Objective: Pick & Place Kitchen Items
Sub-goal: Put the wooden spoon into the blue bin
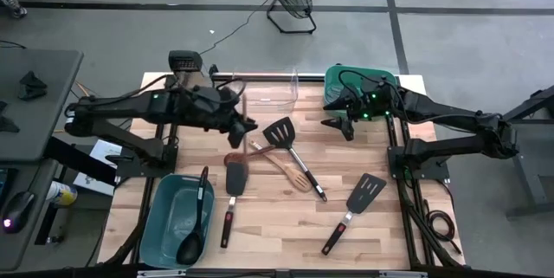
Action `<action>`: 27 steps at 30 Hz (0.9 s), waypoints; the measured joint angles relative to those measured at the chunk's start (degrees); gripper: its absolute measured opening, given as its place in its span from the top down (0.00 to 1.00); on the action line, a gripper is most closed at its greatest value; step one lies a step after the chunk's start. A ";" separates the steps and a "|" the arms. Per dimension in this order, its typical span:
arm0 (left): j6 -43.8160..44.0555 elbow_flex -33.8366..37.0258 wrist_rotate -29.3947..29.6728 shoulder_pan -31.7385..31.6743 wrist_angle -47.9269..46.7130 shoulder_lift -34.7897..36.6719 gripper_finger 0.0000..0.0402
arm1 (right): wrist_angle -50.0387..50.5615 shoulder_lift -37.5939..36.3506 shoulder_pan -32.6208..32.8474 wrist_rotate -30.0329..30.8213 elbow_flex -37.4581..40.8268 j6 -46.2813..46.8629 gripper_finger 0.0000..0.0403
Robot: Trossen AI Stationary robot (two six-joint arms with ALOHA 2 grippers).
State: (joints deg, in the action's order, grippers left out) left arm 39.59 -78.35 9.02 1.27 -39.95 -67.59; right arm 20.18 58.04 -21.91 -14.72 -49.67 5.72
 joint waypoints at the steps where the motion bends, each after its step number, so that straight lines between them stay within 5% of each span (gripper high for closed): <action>1: 1.40 0.00 0.72 0.79 -1.20 0.64 0.79 | -0.04 0.00 0.00 0.02 0.00 0.00 0.36; 12: 15.82 -0.02 5.00 8.53 -13.57 6.21 0.79 | 0.22 0.00 0.00 0.26 0.00 0.00 0.36; 27: 32.26 -2.19 -5.95 14.30 -33.87 9.15 0.79 | 0.40 0.02 -0.02 1.31 0.00 0.02 0.36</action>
State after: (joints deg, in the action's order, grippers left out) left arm 71.86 -80.54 3.08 15.57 -73.82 -58.43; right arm 20.58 58.06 -21.93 -13.41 -49.67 5.74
